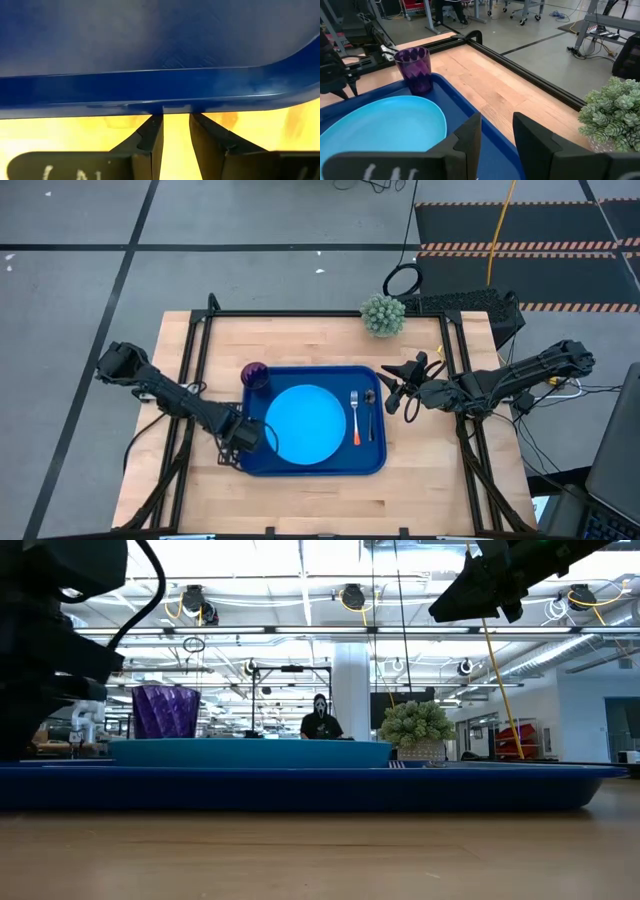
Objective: Pick and place plate/cup/fork/spoon on tray
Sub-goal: Adjust the dark blue tray, then return to Home Position
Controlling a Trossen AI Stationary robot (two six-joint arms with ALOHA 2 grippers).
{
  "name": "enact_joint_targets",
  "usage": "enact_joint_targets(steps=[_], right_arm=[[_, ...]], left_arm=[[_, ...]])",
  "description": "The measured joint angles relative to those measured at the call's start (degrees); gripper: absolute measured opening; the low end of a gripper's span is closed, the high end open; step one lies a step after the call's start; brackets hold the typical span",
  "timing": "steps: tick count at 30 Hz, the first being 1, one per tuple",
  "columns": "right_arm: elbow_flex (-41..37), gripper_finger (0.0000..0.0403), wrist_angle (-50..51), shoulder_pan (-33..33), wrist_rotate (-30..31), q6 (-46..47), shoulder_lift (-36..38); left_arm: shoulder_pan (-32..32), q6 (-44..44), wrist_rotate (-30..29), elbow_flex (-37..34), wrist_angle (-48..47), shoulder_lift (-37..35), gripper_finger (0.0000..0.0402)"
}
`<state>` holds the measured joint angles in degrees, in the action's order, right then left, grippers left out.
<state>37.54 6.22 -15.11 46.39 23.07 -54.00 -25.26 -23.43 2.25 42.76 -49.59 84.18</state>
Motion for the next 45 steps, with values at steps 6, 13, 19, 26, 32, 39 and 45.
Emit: enact_joint_targets(steps=[6,13,19,26,32,39,45], right_arm=[[0.00,0.0105,0.00,0.00,0.00,0.02,0.00],[0.00,0.0105,0.02,0.00,0.00,0.02,0.00],[0.00,0.0105,0.02,0.00,-0.01,0.02,0.00],[0.00,0.0105,0.05,0.01,0.00,-0.25,0.00],[0.00,0.0105,-1.11,-0.01,-0.02,-2.40,0.95],[-0.02,0.0105,-1.77,-3.57,0.04,-6.15,4.66],[-0.05,0.0105,-2.22,-7.97,4.94,-8.37,7.22]], left_arm=[[1.54,1.36,-1.24,0.00,0.07,0.00,0.0097],[2.56,2.10,-2.43,0.00,0.07,0.00,0.0097],[3.13,2.12,-2.76,0.00,0.04,0.00,0.0097],[3.13,0.85,-2.93,1.27,-7.10,-0.02,0.0097],[3.13,-1.33,-6.62,3.92,-13.51,-0.73,0.0097],[3.11,-3.20,-17.20,6.50,-13.33,-8.80,0.0097],[2.41,-5.06,-29.98,6.73,-8.78,-25.36,0.0097]])
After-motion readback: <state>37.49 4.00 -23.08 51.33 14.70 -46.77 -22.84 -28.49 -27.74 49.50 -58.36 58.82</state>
